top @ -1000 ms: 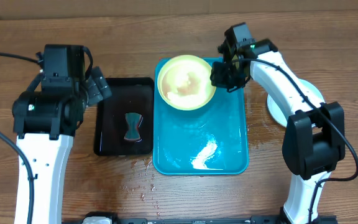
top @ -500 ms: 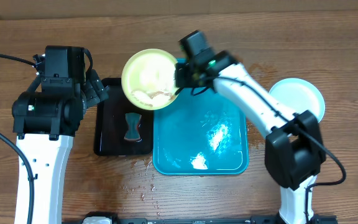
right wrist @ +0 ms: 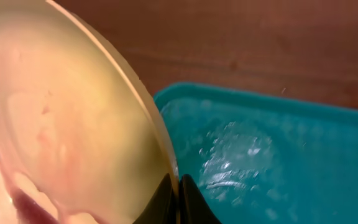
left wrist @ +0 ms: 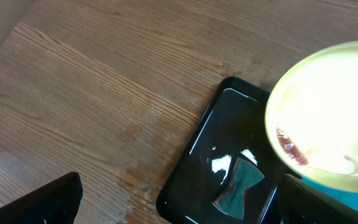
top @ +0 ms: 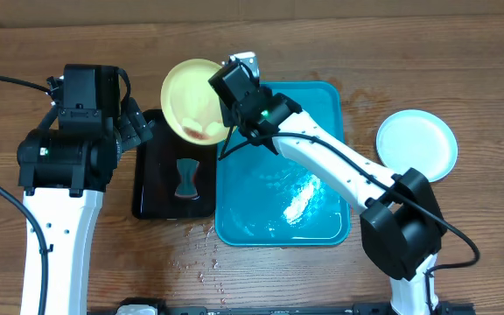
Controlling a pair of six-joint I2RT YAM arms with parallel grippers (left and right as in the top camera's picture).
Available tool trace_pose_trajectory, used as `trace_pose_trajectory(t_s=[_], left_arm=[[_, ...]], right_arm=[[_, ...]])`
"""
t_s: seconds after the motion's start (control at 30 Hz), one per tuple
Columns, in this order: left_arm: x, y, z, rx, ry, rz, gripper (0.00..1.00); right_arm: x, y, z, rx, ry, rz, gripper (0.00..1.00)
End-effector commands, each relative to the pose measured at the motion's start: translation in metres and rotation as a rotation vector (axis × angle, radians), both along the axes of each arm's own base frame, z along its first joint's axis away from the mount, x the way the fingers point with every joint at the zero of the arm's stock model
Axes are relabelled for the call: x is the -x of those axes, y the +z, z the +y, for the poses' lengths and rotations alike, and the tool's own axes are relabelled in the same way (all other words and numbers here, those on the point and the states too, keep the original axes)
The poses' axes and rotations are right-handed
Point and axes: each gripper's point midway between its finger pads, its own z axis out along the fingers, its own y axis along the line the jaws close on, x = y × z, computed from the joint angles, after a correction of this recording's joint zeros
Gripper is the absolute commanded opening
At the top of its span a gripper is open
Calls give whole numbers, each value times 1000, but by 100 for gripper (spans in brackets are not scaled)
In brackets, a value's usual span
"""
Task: Clean dirty plates on tray and stack at the side
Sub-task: 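Lift the yellow plate rim with right gripper and tilt it upright, then carry the yellow plate right and stack it on the white plate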
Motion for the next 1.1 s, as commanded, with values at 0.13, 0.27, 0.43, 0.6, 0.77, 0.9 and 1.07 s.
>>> trace_pose_trajectory(t_s=[0.13, 0.27, 0.43, 0.6, 0.77, 0.9, 1.07], left_arm=[[-1, 4, 1, 5, 18, -16, 100], [-1, 4, 1, 5, 18, -16, 100], [-1, 4, 1, 5, 18, -16, 100], [-1, 4, 1, 5, 18, -16, 100], [-1, 4, 1, 5, 18, -16, 100], [-1, 4, 1, 5, 18, -16, 100], [-1, 4, 1, 5, 17, -16, 100]], right_arm=[[-4, 122, -9, 22, -4, -319, 4], [1, 134, -1, 71, 1, -390, 4], [8, 149, 13, 104, 16, -463, 4], [15, 158, 22, 145, 39, -509, 4], [17, 162, 31, 174, 71, -544, 4], [16, 164, 38, 243, 83, -594, 4], [16, 162, 50, 300, 126, -626, 4]])
